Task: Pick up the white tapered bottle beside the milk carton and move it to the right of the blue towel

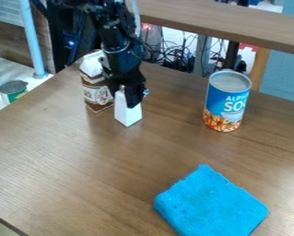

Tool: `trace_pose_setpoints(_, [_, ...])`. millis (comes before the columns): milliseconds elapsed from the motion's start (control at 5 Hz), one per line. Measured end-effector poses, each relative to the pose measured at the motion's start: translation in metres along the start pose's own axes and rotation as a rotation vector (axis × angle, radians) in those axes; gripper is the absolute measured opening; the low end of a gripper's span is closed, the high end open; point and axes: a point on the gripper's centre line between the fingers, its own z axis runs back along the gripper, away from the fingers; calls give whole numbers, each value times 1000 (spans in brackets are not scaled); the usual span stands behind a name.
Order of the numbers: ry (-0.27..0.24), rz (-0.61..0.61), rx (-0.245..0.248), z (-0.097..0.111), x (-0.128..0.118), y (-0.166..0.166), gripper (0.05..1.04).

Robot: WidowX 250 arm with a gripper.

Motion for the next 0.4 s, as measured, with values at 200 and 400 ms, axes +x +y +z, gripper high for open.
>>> trace_pose_setpoints(200, [-10, 6, 0, 2, -4, -2, 642])
trace_pose_setpoints(400, [-5, 16, -15, 9, -10, -7, 642])
